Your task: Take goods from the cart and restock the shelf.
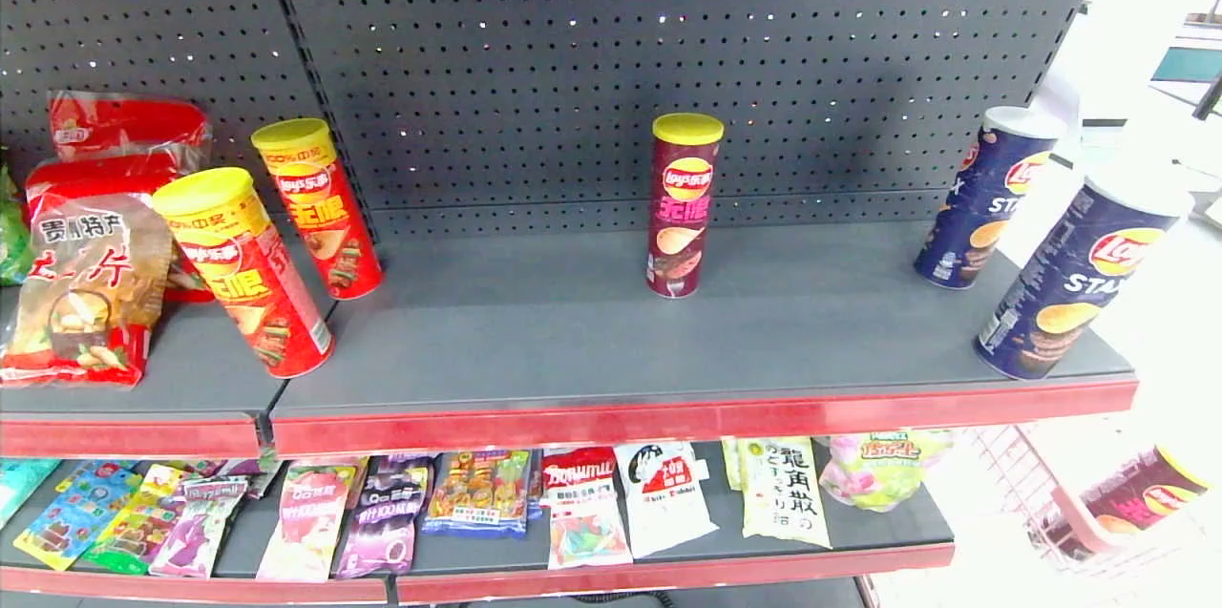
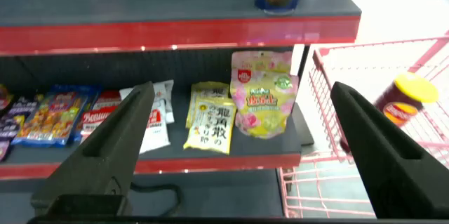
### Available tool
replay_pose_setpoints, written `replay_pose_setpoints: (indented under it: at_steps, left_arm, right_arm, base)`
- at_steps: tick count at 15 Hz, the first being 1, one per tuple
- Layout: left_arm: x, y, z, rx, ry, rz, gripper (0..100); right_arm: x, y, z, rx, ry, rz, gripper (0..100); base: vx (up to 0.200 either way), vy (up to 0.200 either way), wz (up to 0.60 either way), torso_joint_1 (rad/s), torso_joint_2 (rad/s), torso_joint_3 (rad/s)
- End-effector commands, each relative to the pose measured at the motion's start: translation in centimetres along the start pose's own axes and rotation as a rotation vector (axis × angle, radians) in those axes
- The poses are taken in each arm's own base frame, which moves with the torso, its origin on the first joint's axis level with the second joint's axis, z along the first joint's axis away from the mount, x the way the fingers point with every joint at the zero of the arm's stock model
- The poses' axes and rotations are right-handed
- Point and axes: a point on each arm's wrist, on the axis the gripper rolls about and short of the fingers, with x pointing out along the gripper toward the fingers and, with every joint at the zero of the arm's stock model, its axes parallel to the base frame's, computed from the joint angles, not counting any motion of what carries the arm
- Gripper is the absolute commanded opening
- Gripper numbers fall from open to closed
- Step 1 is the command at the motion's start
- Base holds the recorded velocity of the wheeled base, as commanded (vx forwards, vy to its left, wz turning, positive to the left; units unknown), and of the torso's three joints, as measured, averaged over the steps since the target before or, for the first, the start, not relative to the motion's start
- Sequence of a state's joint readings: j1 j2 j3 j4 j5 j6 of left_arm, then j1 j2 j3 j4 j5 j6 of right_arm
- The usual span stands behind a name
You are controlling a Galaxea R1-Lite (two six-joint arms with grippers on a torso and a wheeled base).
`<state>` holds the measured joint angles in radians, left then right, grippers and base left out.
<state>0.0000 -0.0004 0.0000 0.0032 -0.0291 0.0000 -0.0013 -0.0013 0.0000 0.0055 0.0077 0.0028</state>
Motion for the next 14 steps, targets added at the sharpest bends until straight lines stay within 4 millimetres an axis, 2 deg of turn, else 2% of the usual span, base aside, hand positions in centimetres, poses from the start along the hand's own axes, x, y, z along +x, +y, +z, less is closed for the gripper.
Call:
replay_pose_setpoints:
  at_steps: [1, 5, 14]
  left_arm:
    - [0.0, 0.0, 0.0, 0.0, 0.0, 0.0, 100]
    - [0.0, 0.0, 0.0, 0.003, 0.0, 0.0, 100]
    - [0.0, 0.0, 0.0, 0.005, 0.0, 0.0, 100]
  right_arm:
    - [0.01, 0.0, 0.01, -0.001, 0.0, 0.0, 100]
    - [0.01, 0.0, 0.0, -0.001, 0.002, 0.001, 100]
    - [0.0, 0.02, 0.04, -0.001, 0.0, 0.009, 100]
  base:
    - [0.0, 0.0, 0.0, 0.0, 0.0, 0.0]
    - [0.0, 0.0, 0.0, 0.0, 0.0, 0.0]
    - [0.0, -0.2, 0.0, 0.003, 0.0, 0.002]
